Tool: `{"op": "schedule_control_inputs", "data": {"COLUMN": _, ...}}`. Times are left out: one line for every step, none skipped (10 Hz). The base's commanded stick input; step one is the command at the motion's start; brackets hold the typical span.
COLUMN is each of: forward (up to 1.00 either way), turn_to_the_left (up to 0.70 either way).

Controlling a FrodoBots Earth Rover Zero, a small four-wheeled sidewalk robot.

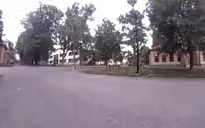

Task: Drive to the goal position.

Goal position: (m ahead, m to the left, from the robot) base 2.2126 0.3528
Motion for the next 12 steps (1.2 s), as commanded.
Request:
{"op": "schedule_control_inputs", "data": {"forward": 0.45, "turn_to_the_left": 0.27}}
{"op": "schedule_control_inputs", "data": {"forward": 0.45, "turn_to_the_left": 0.27}}
{"op": "schedule_control_inputs", "data": {"forward": 0.45, "turn_to_the_left": 0.27}}
{"op": "schedule_control_inputs", "data": {"forward": 0.45, "turn_to_the_left": 0.27}}
{"op": "schedule_control_inputs", "data": {"forward": 0.45, "turn_to_the_left": 0.27}}
{"op": "schedule_control_inputs", "data": {"forward": 0.45, "turn_to_the_left": 0.27}}
{"op": "schedule_control_inputs", "data": {"forward": 0.45, "turn_to_the_left": 0.27}}
{"op": "schedule_control_inputs", "data": {"forward": 0.45, "turn_to_the_left": 0.27}}
{"op": "schedule_control_inputs", "data": {"forward": 0.45, "turn_to_the_left": 0.27}}
{"op": "schedule_control_inputs", "data": {"forward": 0.45, "turn_to_the_left": 0.27}}
{"op": "schedule_control_inputs", "data": {"forward": 0.45, "turn_to_the_left": 0.27}}
{"op": "schedule_control_inputs", "data": {"forward": 0.45, "turn_to_the_left": 0.27}}
